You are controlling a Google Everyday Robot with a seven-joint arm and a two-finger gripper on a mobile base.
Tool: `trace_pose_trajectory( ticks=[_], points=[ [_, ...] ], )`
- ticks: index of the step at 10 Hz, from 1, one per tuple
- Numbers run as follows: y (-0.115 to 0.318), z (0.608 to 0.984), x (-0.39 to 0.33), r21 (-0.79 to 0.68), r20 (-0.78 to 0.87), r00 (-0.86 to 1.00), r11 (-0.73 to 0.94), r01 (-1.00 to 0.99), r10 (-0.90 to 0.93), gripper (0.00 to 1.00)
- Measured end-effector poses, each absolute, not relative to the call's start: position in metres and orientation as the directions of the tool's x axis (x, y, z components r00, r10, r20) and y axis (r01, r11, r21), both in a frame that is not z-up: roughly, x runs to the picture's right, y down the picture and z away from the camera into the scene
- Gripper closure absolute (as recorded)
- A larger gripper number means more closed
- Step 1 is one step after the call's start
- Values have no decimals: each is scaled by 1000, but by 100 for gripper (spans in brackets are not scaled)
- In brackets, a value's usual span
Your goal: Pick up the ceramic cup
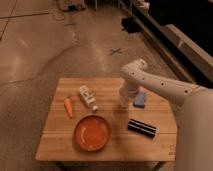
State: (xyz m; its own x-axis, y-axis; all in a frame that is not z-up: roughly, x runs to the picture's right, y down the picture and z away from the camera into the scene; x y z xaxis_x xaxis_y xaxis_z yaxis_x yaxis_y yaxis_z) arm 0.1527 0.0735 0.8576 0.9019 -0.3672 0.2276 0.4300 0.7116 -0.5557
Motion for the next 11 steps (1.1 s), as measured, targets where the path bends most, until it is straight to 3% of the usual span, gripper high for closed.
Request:
trace_pose_trajectory(
  ticks=[2,11],
  points=[
    [69,850,154,-560,224,902,708,430,-370,94],
    [55,838,150,-561,204,898,705,434,-390,94]
  ],
)
